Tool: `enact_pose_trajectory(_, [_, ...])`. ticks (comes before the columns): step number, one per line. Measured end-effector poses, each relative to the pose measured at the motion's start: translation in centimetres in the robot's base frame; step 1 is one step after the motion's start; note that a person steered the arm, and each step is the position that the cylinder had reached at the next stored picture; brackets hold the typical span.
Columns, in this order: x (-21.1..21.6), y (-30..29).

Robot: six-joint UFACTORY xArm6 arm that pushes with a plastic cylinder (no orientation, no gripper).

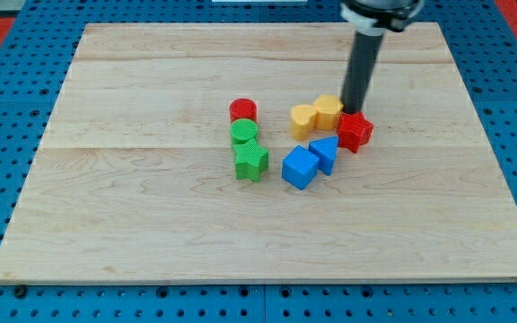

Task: Push the yellow hexagon to the bottom right of the blue triangle

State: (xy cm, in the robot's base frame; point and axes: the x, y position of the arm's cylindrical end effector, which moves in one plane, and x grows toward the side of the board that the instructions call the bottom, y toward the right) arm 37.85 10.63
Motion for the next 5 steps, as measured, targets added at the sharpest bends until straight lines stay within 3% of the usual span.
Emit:
enact_pose_trajectory(3, [-1.4,-2.8])
enact_pose_trajectory(5, [2.4,-5.8])
